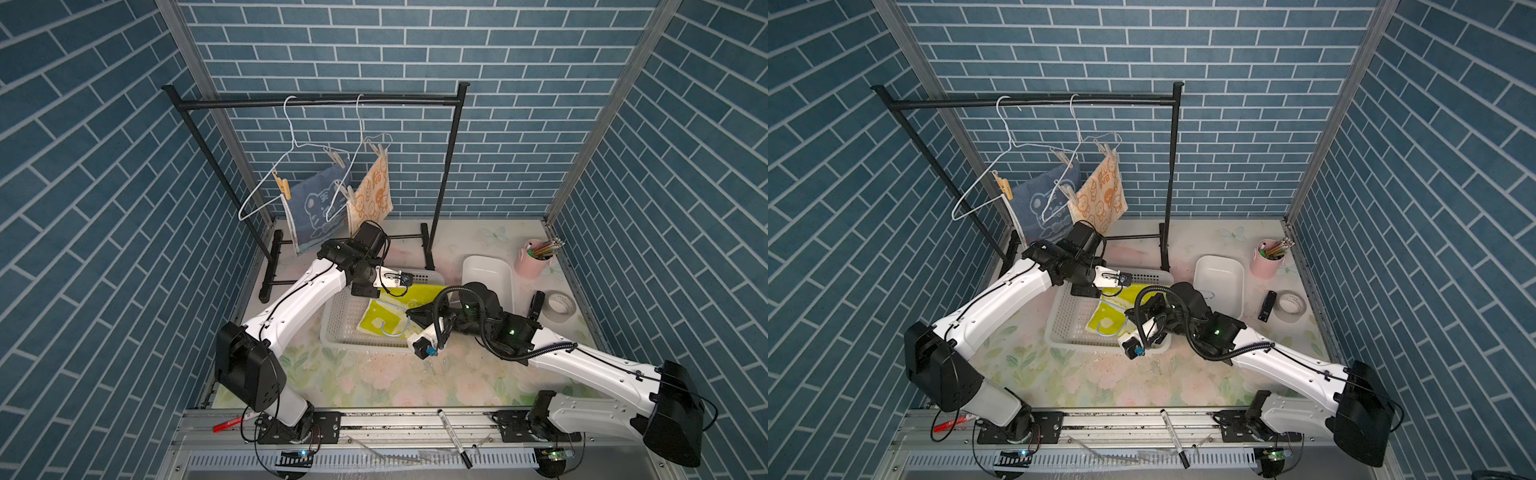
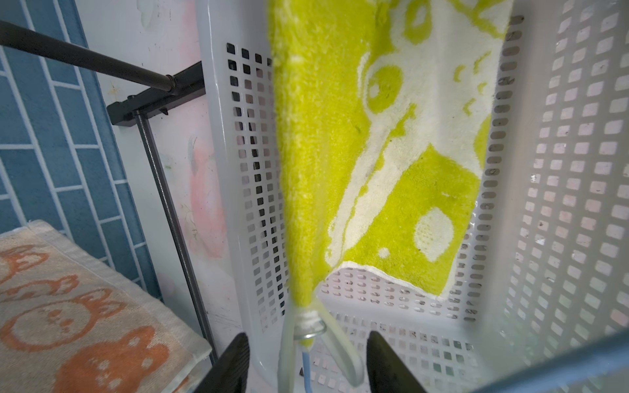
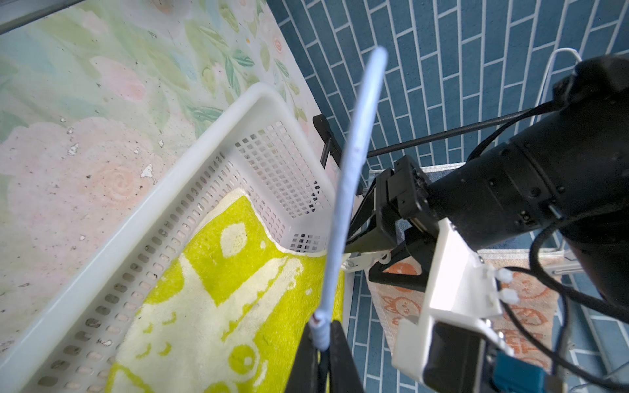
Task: Remove the clothespins securing towels to the hanger
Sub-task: Remove the clothespin from the hanger.
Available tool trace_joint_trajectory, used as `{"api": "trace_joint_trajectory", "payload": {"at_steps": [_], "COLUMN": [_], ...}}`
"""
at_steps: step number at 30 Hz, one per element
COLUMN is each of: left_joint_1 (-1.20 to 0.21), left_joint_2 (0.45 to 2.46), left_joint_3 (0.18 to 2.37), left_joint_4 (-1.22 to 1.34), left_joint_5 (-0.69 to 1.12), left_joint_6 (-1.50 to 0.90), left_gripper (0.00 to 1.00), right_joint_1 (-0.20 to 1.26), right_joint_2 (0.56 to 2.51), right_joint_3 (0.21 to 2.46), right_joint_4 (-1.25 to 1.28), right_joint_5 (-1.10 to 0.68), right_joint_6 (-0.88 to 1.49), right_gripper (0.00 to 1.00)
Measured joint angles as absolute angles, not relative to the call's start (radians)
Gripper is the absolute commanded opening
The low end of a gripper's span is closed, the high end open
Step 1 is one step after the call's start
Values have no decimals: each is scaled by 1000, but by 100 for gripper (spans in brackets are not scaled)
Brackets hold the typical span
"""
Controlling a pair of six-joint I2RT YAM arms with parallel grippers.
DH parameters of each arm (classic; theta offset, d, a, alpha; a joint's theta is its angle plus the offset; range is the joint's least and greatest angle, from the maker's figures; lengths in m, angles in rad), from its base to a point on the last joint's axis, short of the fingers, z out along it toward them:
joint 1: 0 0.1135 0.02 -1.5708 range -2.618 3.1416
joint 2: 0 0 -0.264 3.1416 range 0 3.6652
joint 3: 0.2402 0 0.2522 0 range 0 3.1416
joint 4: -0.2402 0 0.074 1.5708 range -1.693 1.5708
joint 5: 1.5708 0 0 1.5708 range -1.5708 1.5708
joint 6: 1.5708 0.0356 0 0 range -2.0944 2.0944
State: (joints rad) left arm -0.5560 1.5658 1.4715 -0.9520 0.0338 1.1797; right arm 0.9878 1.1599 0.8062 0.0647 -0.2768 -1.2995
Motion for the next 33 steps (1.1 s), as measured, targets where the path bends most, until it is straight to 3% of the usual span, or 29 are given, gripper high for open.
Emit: {"api": "trace_joint_trajectory", "payload": {"at_steps": [33], "left_joint_1": [-575], "left_joint_2": [1569], "left_joint_3": [1472], "left_joint_4": [-952], "left_joint_5": [2], "left_joint_6": [1180], "left_gripper": [9], "right_joint_1": [988], "right_joint_2": [1185], "right_joint_3": [806], "right_joint_4": [78], "right_joint_5": [-268], "right_joint_6": [-1234], "right_gripper": [0]}}
